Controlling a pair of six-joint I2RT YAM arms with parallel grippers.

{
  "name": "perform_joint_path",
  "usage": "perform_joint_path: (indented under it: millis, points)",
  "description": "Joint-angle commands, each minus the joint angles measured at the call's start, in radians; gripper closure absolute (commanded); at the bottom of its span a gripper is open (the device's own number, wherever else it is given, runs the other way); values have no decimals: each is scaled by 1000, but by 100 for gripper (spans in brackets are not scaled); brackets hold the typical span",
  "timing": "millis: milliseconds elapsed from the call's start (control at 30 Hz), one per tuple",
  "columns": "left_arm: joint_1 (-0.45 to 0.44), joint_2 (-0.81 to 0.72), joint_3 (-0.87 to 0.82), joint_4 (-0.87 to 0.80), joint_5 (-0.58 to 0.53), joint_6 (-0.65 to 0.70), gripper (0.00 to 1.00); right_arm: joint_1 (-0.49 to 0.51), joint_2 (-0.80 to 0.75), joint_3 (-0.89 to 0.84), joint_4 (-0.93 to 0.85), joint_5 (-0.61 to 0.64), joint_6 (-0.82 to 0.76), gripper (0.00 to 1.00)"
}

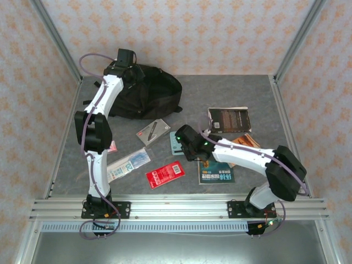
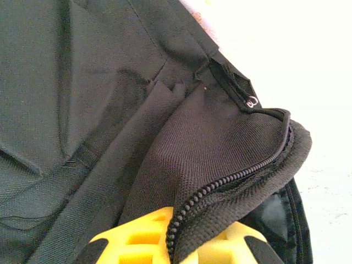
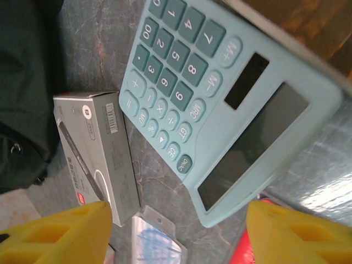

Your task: Pack the student bag

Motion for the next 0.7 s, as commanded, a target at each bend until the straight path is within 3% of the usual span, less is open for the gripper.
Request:
perform_joint_path:
  millis: [0, 200, 433, 667]
  points:
    - [25, -54, -46, 33, 59, -25, 100, 23, 45, -20, 52, 83, 151, 34]
    - [64, -88, -133, 103, 123, -82, 100, 34, 104, -52, 98, 77, 207, 33]
    - [72, -108, -161, 126, 151, -110, 100, 38, 164, -76, 145, 89, 226, 46]
    - [73, -100, -159, 133, 173, -123, 100, 38, 143, -84, 149, 146, 204, 49]
